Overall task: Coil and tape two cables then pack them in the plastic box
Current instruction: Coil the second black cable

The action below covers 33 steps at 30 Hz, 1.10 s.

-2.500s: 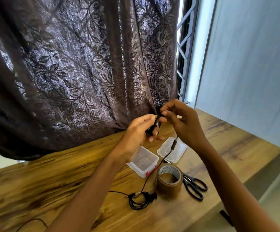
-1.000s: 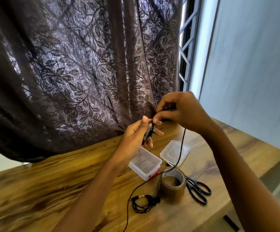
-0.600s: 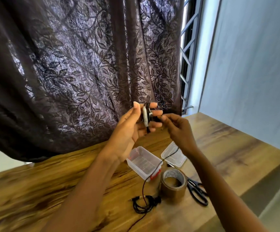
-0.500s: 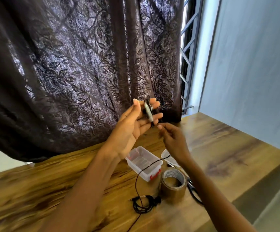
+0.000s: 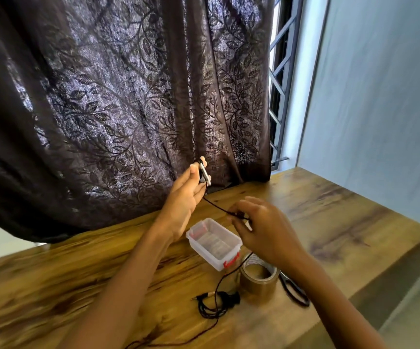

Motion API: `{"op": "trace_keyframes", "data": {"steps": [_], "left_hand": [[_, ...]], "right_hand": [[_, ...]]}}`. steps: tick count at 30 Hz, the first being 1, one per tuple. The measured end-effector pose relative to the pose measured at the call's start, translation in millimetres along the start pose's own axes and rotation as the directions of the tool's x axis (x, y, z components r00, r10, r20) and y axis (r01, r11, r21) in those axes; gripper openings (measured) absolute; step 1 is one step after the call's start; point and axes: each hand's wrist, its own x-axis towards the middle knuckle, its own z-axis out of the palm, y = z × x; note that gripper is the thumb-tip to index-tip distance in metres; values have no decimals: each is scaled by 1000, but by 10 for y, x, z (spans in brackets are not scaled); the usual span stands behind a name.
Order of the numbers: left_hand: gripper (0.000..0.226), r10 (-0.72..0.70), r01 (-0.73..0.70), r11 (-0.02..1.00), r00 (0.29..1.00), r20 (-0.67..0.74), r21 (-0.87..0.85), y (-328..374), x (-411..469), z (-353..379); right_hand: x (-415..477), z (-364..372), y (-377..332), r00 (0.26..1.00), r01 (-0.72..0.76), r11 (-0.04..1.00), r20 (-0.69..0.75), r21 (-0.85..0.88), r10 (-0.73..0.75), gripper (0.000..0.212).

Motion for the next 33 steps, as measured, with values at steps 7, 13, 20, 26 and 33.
{"op": "trace_keyframes", "data": {"steps": [7,13,20,26,33], "left_hand": [[42,24,-35,986,997,70,164,-7,-88,76],[47,8,-66,966,974,227,249,-36,-253,216],[33,44,-109,972,953,300,206,101,-359,261],[38,57,-101,985,956,287,142,157,-340,196],[41,85,-80,996,973,217,-32,170,-244,202]], "right_hand": [[204,-370,65,997,42,989,-71,141,-32,9],[520,-538,152,981,146,960,-160,237,-109,17],[614,-373,319,983,111,861,-185,497,-20,17],[485,-23,463,961,-43,773,-185,633,205,13],[84,507,317,950,-196,789,-85,582,299,22]]}}
